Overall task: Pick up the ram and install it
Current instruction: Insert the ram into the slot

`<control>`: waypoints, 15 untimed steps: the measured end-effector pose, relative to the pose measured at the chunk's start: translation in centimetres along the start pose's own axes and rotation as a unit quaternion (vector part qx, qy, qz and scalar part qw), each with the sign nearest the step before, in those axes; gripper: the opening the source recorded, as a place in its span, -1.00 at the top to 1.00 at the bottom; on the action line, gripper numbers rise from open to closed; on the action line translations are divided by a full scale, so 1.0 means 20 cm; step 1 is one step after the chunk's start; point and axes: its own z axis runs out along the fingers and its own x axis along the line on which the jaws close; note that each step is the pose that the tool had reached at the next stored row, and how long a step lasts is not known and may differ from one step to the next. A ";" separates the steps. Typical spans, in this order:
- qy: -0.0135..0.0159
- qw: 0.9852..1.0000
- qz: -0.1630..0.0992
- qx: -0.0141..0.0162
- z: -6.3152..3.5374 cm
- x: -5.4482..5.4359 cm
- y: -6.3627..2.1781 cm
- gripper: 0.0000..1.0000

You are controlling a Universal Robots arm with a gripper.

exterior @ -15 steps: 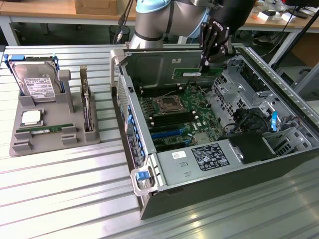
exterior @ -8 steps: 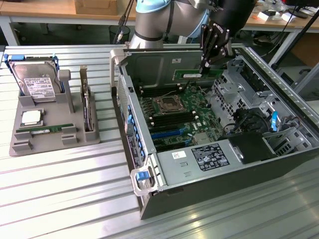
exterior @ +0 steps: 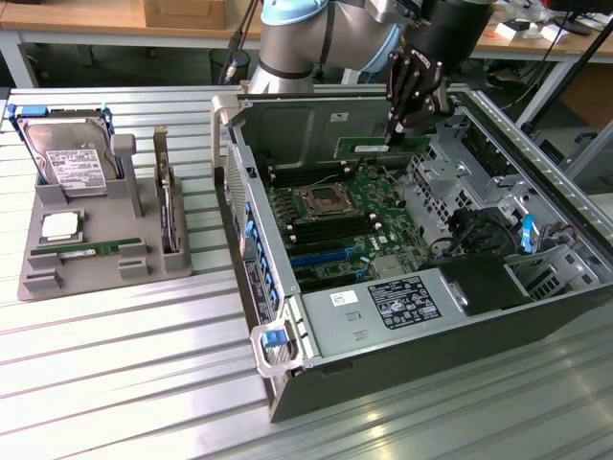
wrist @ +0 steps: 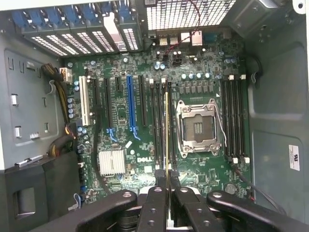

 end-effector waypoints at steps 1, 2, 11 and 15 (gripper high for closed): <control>0.000 1.000 0.000 0.000 0.006 0.00 -0.007 0.74; 0.000 1.000 0.000 0.000 0.011 0.00 -0.014 0.74; 0.000 1.000 0.000 0.000 0.044 -0.01 -0.061 0.74; 0.000 1.000 0.000 0.000 0.058 -0.01 -0.076 0.74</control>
